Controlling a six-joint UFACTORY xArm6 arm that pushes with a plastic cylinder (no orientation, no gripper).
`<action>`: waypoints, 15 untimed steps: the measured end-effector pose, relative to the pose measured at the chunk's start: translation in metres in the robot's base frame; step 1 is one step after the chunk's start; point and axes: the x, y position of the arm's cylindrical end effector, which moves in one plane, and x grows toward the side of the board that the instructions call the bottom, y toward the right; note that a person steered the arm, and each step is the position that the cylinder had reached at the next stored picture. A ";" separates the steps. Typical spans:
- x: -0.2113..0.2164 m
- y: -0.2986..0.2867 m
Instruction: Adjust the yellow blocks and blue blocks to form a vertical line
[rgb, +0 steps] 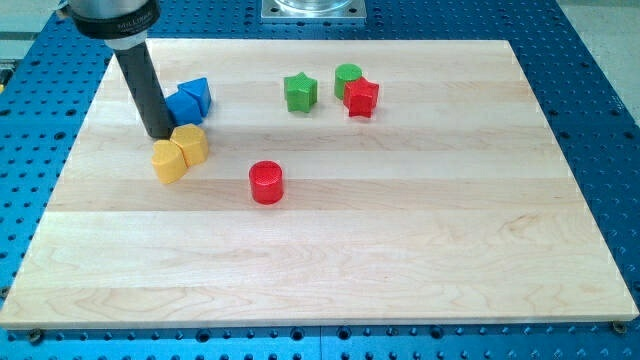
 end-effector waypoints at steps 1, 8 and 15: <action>0.000 -0.002; -0.013 0.018; -0.084 0.036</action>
